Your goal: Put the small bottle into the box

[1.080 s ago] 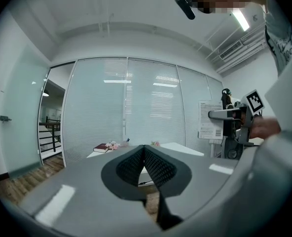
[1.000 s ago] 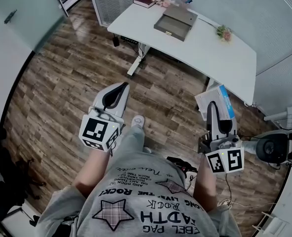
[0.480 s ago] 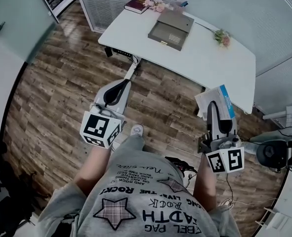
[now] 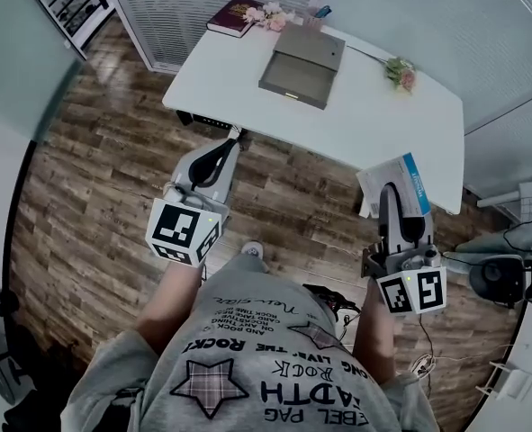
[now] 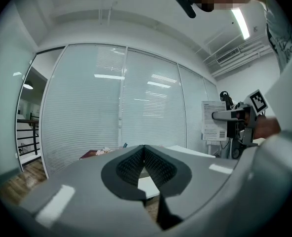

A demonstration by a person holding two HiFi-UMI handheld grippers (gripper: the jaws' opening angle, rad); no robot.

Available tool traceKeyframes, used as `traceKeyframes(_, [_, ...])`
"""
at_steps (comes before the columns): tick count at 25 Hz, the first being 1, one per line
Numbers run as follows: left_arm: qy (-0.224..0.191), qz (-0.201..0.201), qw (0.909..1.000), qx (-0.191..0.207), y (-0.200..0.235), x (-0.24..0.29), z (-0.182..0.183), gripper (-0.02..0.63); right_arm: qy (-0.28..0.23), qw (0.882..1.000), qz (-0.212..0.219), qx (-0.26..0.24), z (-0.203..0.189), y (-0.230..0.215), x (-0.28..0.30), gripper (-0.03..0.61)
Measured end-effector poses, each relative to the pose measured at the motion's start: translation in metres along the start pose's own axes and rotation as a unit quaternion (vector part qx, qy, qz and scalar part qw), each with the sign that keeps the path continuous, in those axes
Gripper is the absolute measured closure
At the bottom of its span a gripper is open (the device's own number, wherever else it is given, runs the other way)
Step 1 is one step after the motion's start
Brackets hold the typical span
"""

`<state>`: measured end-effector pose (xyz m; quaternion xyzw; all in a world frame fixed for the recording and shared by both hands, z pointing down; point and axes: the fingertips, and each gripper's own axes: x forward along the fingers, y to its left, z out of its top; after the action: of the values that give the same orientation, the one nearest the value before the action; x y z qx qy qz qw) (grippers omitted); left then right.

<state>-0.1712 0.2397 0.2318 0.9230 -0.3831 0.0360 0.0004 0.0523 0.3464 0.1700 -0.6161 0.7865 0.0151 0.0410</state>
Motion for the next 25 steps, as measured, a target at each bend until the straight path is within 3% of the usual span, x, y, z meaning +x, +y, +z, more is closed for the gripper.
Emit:
traceKeyframes(14, [0.018, -0.014, 0.9997, -0.003, 0.036, 0.039, -0.017, 0.603, 0.016, 0.999, -0.033, 0.027, -0.023, -0.023, 0.034, 0.499])
traceKeyframes(25, [0.027, 0.035, 0.9989, -0.015, 0.074, 0.078, -0.028, 0.603, 0.012, 0.999, 0.022, 0.038, -0.031, -0.056, 0.118, 0.499])
